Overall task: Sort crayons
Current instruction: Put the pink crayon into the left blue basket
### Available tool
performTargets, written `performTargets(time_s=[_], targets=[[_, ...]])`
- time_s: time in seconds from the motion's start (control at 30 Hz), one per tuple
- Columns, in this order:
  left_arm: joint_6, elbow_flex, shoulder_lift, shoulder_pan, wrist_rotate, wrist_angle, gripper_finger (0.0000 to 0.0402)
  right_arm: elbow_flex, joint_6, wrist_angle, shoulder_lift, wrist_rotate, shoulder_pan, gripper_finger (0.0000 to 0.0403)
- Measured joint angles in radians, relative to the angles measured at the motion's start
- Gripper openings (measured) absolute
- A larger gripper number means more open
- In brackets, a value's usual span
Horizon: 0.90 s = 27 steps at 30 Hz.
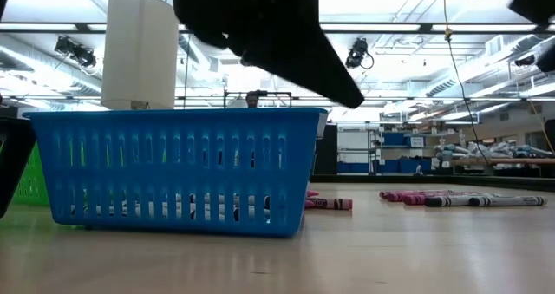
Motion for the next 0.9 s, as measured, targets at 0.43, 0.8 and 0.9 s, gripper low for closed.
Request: performTargets(time_s=[0.43,0.8,0.9], targets=[[-0.079,0.001,0.000,-0.017,-0.012,0.081,0.0142,0.174,-0.150,-0.138,-0.004,0.342,-0.049,0.0110],[-0.179,0.001,0.000,-0.014,-0.050,0.085,0.0142,0.173,-0.339,-0.071,0.000,0.581,-0.094,0.0110],[-0.179,0.001,0.000,-0.013,-0.079,0.084,0.0142,0.162,-0.388,-0.003,0.000,0.627,-0.107,0.0110]])
